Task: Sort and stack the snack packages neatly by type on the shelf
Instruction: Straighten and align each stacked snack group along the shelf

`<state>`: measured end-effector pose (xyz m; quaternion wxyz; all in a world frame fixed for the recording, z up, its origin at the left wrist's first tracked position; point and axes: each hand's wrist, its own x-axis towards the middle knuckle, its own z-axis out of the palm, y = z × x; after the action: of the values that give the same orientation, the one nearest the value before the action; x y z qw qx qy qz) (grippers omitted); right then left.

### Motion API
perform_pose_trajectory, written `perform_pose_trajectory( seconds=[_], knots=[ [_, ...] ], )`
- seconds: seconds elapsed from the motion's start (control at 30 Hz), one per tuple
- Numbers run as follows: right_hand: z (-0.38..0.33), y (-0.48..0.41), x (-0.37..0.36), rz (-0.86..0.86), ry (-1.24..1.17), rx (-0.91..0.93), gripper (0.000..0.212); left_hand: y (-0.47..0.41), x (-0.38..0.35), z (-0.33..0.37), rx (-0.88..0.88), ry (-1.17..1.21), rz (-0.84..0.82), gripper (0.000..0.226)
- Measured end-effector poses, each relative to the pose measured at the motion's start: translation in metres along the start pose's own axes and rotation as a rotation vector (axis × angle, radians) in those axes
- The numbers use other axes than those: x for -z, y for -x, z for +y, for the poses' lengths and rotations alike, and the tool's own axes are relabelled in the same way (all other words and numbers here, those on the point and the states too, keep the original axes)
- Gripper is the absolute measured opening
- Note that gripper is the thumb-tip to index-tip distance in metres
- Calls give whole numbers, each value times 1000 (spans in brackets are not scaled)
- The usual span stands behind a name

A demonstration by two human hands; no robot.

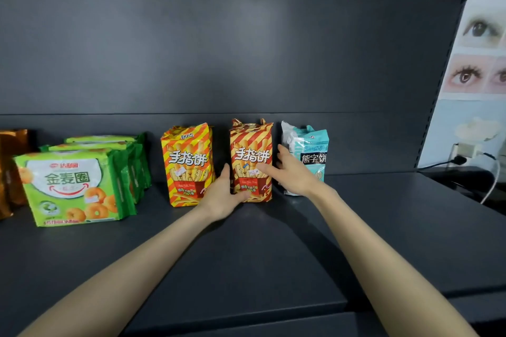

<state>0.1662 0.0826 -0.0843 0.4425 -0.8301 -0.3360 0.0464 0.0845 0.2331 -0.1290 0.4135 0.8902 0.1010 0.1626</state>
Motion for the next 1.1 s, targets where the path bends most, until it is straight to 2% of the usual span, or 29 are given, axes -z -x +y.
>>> perform_pose_trajectory(
  seconds=[0.27, 0.3, 0.37, 0.43, 0.83, 1.1],
  knots=[
    [7, -17, -6, -62, -95, -9, 104, -17, 1, -9, -44, 48, -70, 90],
    [5, -19, -6, -64, -116, -5, 97, -18, 1, -9, -43, 50, -74, 90],
    [2, -21, -7, -69, -151, 3, 70, -20, 1, -11, -35, 60, -84, 91],
    [3, -24, -9, -76, -173, 14, 59, -22, 1, -14, -35, 73, -107, 90],
    [12, -36, -17, -39, -136, 34, 62, -25, 3, -25, -30, 176, -132, 83],
    [10, -37, -18, -37, -112, 39, 59, -26, 5, -28, -31, 175, -123, 86]
  ],
)
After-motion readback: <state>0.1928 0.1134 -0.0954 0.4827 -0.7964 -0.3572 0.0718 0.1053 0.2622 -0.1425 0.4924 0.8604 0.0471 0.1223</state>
